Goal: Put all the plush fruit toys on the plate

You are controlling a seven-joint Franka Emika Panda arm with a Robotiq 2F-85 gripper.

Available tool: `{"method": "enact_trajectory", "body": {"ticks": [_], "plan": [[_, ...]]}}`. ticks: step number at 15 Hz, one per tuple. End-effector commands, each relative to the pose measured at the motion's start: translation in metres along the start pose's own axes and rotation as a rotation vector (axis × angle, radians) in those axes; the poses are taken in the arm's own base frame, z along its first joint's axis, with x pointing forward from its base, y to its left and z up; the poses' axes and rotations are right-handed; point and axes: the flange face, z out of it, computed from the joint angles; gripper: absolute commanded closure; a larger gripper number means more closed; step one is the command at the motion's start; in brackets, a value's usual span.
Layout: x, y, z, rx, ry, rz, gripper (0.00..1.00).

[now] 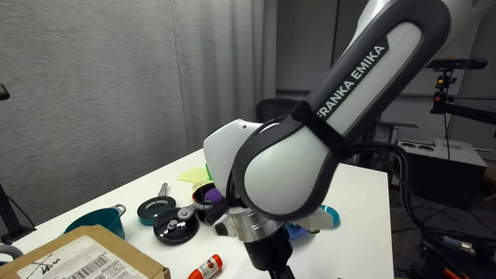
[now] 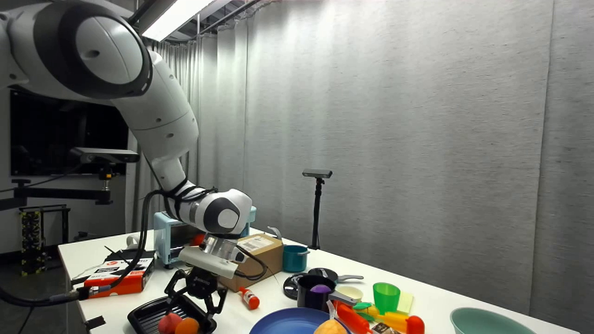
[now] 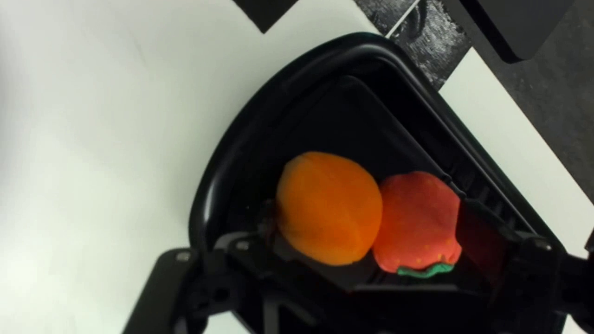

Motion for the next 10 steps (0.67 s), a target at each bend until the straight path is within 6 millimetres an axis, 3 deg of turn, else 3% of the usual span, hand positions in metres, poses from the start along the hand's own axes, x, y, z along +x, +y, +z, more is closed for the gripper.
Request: {"method": "enact_trajectory", "body": {"ticks": [1, 6, 10], "plan": [[0.012, -0.006, 0.001, -0.109, 0.013, -0.024, 0.26], [0.021, -0.01, 0.001, -0.155, 0.021, -0.032, 0.65], [0.01, -0.006, 0.0, -0.146, 0.009, -0.037, 0.95]]}}
